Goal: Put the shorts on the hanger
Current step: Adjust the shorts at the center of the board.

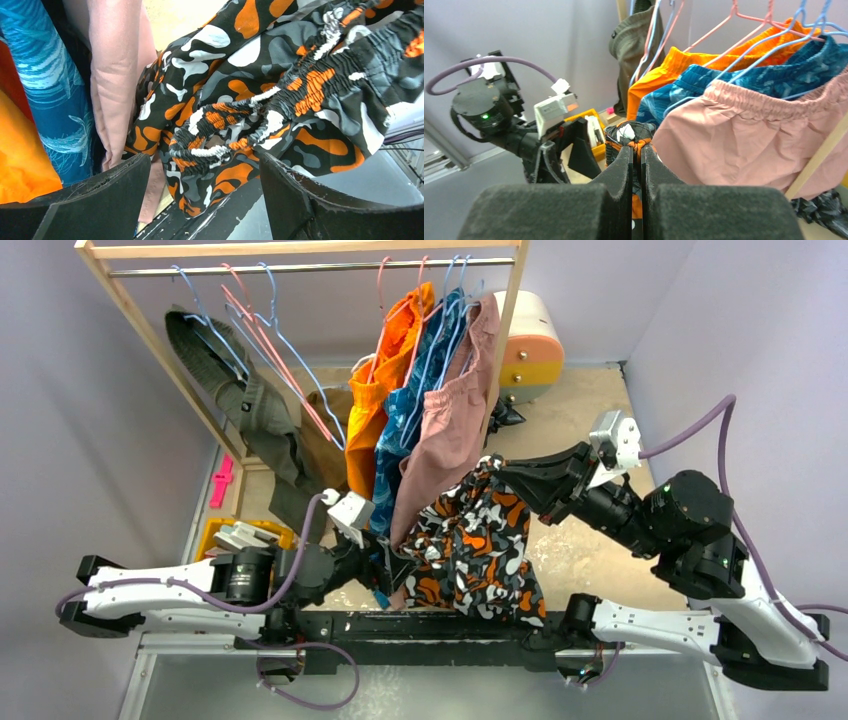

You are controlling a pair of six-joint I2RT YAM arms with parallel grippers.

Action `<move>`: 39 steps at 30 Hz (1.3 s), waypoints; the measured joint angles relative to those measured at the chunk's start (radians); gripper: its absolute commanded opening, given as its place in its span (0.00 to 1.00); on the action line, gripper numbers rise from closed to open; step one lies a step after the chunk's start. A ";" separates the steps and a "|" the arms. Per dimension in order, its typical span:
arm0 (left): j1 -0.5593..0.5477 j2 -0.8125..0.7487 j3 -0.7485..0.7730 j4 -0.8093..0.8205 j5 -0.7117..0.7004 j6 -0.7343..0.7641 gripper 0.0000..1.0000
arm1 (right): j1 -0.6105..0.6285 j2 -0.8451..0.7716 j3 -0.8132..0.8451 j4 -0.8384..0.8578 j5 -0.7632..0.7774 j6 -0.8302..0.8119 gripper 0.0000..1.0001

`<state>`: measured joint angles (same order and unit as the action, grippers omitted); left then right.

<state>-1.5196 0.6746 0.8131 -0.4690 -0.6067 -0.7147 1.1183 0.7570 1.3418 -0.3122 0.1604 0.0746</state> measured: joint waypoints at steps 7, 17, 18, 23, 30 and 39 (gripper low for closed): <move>0.000 -0.012 -0.013 0.029 0.018 0.019 0.79 | 0.000 -0.001 0.011 -0.023 -0.090 0.003 0.00; 0.000 -0.009 -0.027 0.069 0.085 0.029 0.78 | 0.000 -0.070 0.016 -0.026 -0.189 0.038 0.00; 0.000 -0.008 -0.028 0.064 0.092 0.029 0.78 | 0.000 -0.076 0.018 -0.026 -0.192 0.039 0.00; 0.000 -0.010 -0.054 0.064 0.129 0.027 0.76 | 0.000 -0.088 0.020 -0.026 -0.205 0.045 0.00; 0.000 0.008 -0.059 0.112 0.210 0.036 0.71 | 0.000 -0.088 0.020 -0.026 -0.205 0.046 0.00; 0.000 0.065 -0.064 0.171 0.272 0.060 0.11 | 0.000 -0.084 0.020 -0.026 -0.204 0.050 0.00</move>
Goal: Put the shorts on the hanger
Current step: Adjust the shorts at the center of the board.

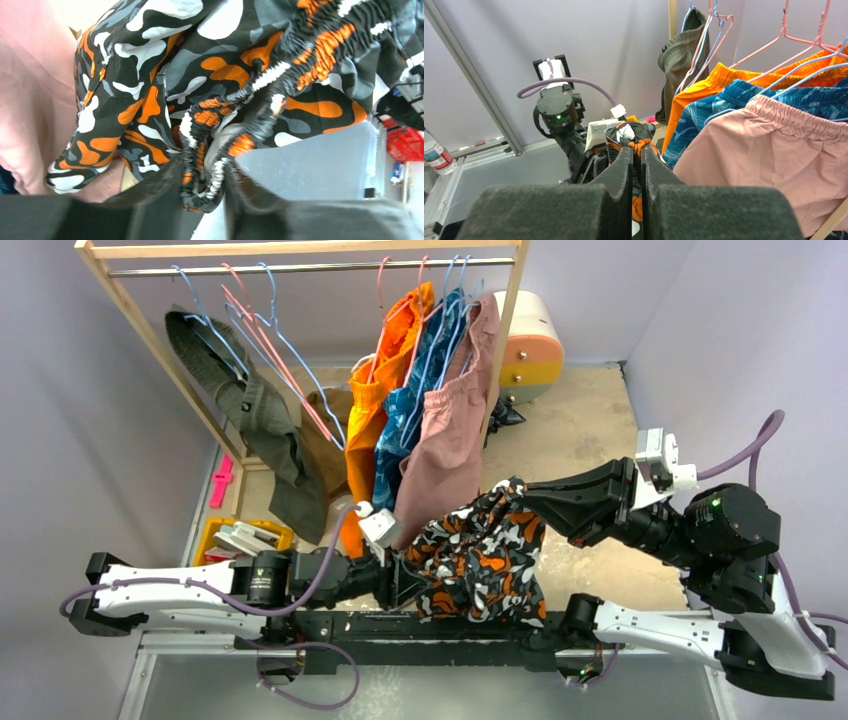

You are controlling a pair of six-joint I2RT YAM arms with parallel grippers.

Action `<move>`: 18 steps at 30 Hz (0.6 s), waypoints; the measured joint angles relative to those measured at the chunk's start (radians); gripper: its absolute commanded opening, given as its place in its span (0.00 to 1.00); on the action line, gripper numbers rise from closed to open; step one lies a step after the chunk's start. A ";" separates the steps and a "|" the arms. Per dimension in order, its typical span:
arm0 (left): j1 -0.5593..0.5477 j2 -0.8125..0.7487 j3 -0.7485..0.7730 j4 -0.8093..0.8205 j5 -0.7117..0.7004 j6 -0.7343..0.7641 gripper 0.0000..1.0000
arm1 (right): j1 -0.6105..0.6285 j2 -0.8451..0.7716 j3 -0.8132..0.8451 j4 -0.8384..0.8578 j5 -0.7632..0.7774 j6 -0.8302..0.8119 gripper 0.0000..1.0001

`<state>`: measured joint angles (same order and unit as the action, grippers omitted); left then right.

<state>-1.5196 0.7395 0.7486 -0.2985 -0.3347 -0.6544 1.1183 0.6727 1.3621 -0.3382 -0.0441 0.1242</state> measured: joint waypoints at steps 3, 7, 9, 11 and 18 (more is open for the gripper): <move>0.000 -0.011 0.000 -0.004 -0.014 0.008 0.00 | 0.000 0.001 0.000 0.000 0.003 0.000 0.00; 0.000 -0.064 0.043 -0.079 -0.094 0.021 0.00 | 0.000 0.004 0.005 0.000 0.057 0.000 0.00; 0.000 -0.084 0.140 -0.145 -0.137 0.047 0.00 | 0.000 0.026 0.042 -0.008 0.109 -0.002 0.00; 0.000 -0.072 0.329 -0.208 -0.171 0.094 0.00 | 0.000 0.065 0.111 -0.006 0.159 -0.014 0.00; 0.000 0.054 0.986 -0.241 -0.198 0.265 0.00 | 0.002 0.143 0.309 0.103 0.329 -0.029 0.00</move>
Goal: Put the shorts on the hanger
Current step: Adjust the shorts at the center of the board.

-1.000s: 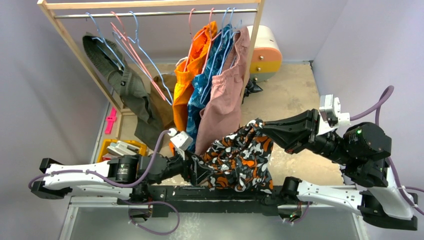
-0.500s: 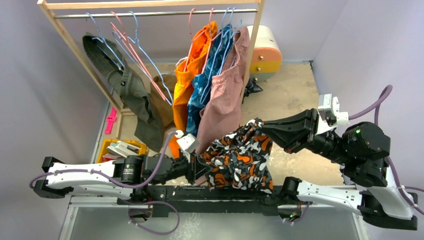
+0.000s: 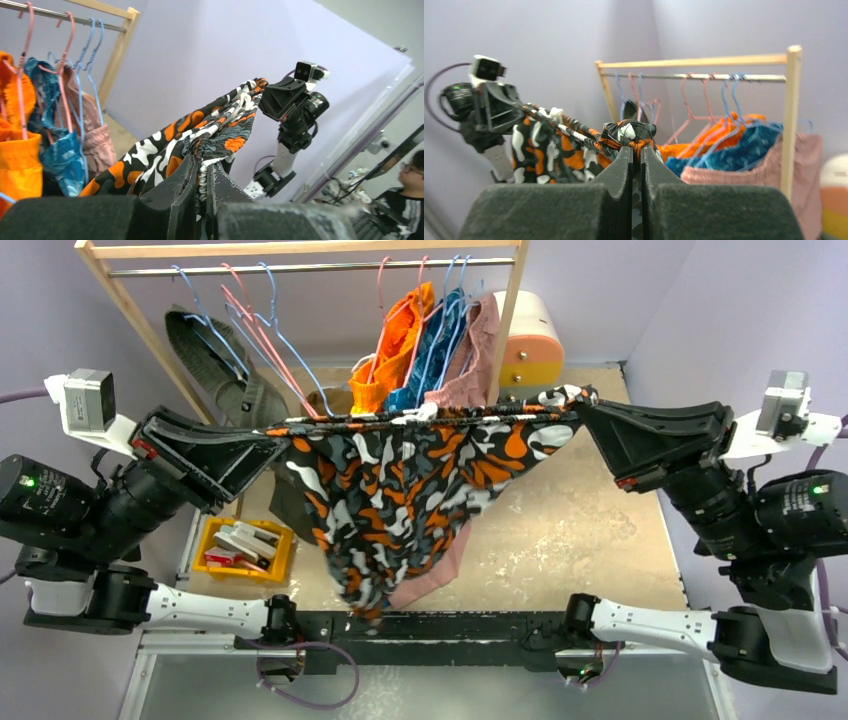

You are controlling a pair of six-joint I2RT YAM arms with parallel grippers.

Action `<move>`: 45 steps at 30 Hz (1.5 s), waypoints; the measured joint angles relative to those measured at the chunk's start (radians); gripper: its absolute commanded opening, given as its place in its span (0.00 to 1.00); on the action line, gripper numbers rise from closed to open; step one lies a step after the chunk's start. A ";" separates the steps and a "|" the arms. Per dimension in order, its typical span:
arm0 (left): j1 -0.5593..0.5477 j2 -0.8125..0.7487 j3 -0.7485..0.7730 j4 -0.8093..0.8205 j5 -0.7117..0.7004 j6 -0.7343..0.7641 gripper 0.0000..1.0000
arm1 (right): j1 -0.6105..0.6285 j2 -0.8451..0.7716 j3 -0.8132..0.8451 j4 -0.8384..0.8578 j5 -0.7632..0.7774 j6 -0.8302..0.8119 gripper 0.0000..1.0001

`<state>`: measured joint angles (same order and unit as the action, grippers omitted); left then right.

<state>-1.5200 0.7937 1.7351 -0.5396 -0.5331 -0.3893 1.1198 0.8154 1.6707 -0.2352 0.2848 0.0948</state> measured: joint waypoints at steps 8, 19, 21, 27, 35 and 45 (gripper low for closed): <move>-0.001 0.050 -0.092 -0.114 -0.103 0.083 0.00 | 0.000 -0.064 -0.205 -0.104 0.210 0.069 0.00; -0.001 0.262 0.220 -0.197 -0.079 0.183 0.00 | -0.001 0.051 0.157 -0.122 0.058 -0.025 0.00; -0.001 0.252 0.227 -0.172 -0.048 0.193 0.00 | -0.001 0.012 0.136 -0.077 0.006 -0.032 0.00; -0.002 0.169 0.130 -0.138 -0.006 0.202 0.00 | -0.001 -0.080 0.018 -0.076 -0.047 -0.034 0.00; -0.002 0.262 0.245 -0.099 -0.027 0.255 0.00 | -0.001 0.098 0.209 -0.059 -0.052 -0.107 0.00; -0.001 0.082 -0.493 -0.079 -0.132 0.057 0.00 | -0.001 -0.147 -0.526 -0.052 0.071 0.053 0.00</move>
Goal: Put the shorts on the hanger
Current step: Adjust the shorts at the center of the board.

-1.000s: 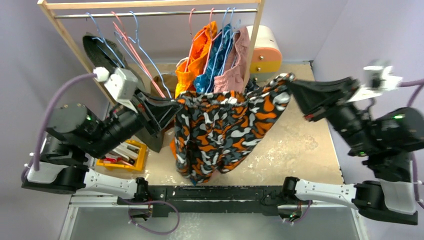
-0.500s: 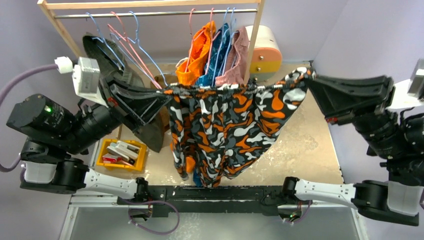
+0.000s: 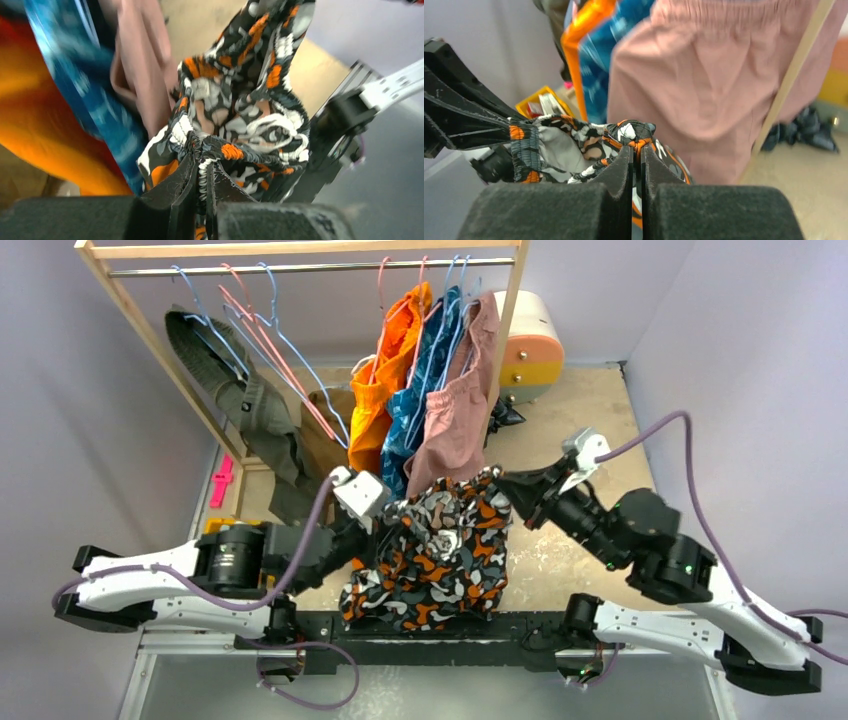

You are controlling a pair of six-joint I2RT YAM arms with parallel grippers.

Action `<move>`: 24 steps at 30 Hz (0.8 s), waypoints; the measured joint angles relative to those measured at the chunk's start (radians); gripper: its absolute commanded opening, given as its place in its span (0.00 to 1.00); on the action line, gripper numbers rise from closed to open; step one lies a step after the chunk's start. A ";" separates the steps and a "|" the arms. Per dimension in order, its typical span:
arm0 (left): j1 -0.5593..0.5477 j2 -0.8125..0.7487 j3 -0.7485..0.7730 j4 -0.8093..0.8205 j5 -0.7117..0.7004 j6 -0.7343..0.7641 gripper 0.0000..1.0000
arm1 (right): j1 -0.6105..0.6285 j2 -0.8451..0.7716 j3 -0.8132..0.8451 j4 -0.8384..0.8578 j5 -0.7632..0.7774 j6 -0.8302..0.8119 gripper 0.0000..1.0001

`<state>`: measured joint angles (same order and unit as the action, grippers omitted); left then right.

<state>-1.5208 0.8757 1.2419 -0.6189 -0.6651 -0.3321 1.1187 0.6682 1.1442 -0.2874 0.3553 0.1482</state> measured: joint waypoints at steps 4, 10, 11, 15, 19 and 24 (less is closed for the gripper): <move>0.000 -0.073 -0.186 0.006 -0.037 -0.116 0.00 | 0.000 -0.058 -0.122 -0.043 0.053 0.108 0.00; 0.000 -0.118 -0.299 0.034 -0.212 -0.257 0.00 | 0.000 -0.095 -0.142 -0.098 0.106 0.272 0.00; 0.000 -0.108 -0.306 0.034 -0.244 -0.276 0.00 | 0.000 -0.095 -0.149 -0.105 0.110 0.302 0.00; 0.000 -0.069 -0.339 0.034 -0.319 -0.331 0.00 | 0.000 -0.109 -0.232 -0.133 0.123 0.407 0.09; 0.000 -0.036 -0.377 0.036 -0.335 -0.349 0.00 | 0.000 -0.123 -0.306 -0.175 0.093 0.478 0.48; 0.000 -0.036 -0.408 0.058 -0.334 -0.362 0.00 | 0.000 -0.126 -0.302 -0.203 0.064 0.497 0.65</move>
<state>-1.5208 0.8394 0.8337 -0.5606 -0.9993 -0.6937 1.1183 0.5423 0.8421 -0.4908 0.4191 0.6453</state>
